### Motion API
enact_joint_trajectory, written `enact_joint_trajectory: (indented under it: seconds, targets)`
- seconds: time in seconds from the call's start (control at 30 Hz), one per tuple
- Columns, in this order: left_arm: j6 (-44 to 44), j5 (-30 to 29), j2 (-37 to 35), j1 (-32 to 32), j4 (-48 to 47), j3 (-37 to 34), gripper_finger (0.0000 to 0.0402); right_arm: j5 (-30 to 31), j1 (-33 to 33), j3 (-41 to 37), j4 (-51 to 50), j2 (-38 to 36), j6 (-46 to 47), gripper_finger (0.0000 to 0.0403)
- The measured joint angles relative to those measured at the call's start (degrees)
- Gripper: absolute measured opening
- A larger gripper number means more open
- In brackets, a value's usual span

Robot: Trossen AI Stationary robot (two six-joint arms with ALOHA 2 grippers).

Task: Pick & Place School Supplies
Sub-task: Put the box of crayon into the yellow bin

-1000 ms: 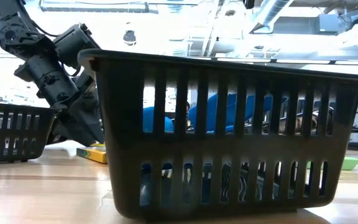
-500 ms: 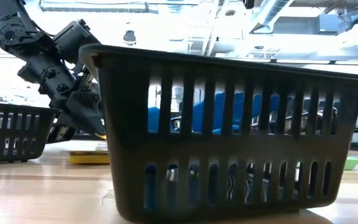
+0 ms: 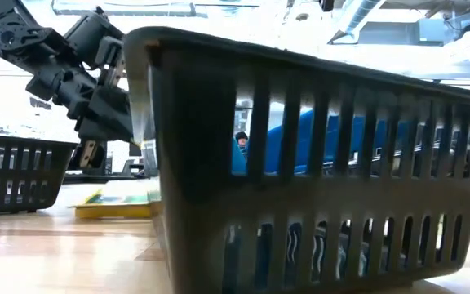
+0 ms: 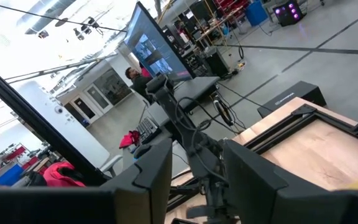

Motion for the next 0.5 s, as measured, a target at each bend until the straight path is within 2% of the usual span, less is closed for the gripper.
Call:
enact_joint_trajectory:
  seconds: [0.5]
  targets:
    - [-5.8,-2.0,-8.9,-5.7,0.1,0.0,0.0,0.0,-1.6,0.0,0.1,0.0,-1.4,0.0135]
